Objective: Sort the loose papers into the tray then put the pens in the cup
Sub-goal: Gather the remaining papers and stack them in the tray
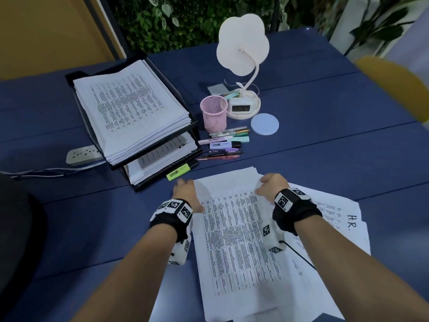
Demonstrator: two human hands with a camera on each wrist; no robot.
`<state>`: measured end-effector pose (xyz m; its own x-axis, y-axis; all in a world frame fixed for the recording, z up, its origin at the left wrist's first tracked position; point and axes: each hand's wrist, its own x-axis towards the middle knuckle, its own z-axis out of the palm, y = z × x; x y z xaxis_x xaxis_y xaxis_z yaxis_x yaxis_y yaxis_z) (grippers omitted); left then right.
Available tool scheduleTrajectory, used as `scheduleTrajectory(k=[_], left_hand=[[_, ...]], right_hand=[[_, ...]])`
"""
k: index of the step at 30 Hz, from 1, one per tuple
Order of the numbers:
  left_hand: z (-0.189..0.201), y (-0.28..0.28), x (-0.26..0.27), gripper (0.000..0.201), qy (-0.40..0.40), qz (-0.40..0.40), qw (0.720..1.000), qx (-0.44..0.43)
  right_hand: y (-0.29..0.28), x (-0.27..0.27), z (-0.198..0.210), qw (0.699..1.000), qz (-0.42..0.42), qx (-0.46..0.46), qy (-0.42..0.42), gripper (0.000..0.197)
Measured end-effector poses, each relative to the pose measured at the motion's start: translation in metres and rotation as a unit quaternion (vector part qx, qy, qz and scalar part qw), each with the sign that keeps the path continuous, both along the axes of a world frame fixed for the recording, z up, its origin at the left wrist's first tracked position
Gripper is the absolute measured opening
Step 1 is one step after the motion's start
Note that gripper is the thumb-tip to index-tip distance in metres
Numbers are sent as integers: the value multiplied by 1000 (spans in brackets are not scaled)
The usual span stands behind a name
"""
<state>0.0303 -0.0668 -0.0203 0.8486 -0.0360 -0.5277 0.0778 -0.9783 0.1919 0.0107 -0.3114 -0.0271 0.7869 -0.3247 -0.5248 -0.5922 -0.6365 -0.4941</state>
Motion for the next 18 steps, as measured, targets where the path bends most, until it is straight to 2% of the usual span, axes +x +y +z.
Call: scheduleTrajectory(k=[3,9,12,18], left_hand=[[-1,-1,0,83,-4,-5,1000,4],[-2,4,3,98,-13,-37,999,20],[1,3,10,107,-1,-63,998,31],[10,-10,14,96,30,-70,996,54]], right_hand=[[-1,-3,0,999,28,20,-4,49],[-6,-12,0,996,91,-17,-1,73],[-8,-12,-1,995,100,-18,-3,77],[-10,-10,-3,995,97,-11,-5,78]])
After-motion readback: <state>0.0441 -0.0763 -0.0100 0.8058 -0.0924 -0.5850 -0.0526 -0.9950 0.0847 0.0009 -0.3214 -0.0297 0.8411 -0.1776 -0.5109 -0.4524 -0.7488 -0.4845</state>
